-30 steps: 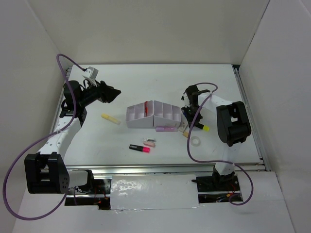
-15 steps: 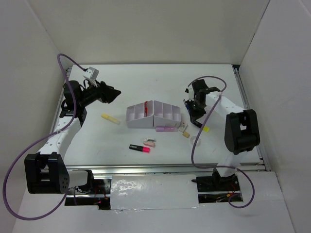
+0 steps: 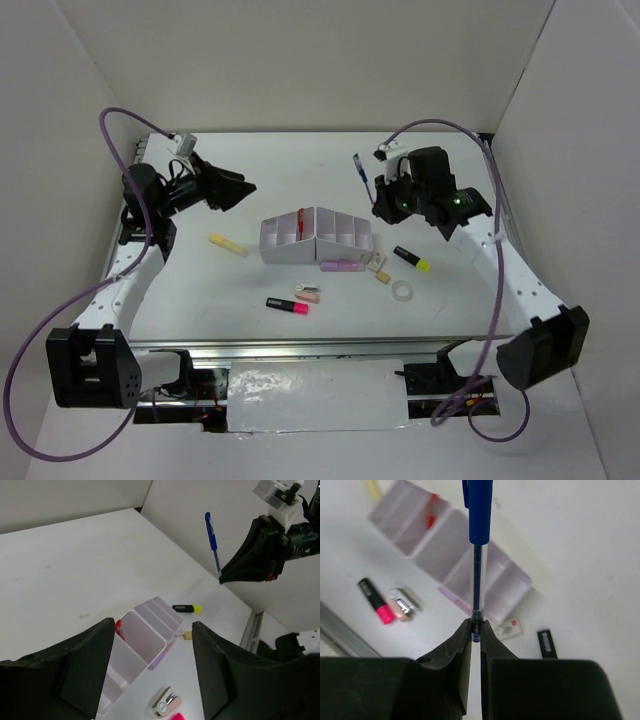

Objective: Sort the stationery into containers
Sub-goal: Pick up the pen from the center of the board, then place the pen in the storage box.

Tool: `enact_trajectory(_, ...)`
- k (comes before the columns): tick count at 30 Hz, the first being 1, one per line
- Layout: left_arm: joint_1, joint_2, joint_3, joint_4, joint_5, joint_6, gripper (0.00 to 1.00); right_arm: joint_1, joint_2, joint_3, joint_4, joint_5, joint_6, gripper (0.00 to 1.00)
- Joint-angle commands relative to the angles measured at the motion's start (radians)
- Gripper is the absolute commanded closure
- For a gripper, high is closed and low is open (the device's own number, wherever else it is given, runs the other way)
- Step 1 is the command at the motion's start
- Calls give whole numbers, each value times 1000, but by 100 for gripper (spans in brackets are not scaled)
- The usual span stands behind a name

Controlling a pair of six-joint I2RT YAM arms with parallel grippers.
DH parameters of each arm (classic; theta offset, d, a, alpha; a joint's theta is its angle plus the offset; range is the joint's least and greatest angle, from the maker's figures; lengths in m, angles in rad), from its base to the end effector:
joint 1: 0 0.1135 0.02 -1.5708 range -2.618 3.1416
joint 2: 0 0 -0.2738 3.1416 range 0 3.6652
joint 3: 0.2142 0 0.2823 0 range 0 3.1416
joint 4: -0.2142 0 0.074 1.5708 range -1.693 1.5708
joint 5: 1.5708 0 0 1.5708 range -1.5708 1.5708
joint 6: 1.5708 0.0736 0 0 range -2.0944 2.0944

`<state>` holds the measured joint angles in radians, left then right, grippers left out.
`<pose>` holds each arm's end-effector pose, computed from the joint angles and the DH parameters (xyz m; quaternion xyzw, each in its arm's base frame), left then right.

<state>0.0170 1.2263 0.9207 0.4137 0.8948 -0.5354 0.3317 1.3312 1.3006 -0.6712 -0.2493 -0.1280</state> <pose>0.3289 -0.0518 0.3584 0.1456 0.6671 -0.4513 0.5745 0.3189 0.1290 0.3372 -0.2560 0.8645 0.1547 0.4041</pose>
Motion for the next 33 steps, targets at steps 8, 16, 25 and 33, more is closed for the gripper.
enact_trajectory(8,-201,-119,40,59,44,-84,7,325,-178,-86,108,-2,-36,100)
enact_trajectory(16,-339,-97,47,10,-88,-89,12,417,-162,-52,131,76,-131,100)
enact_trajectory(25,-350,-37,76,51,-155,-135,19,477,-181,-75,134,85,-165,100)
enact_trajectory(33,-380,-5,53,218,-71,-241,54,475,-168,-70,147,85,-171,100)
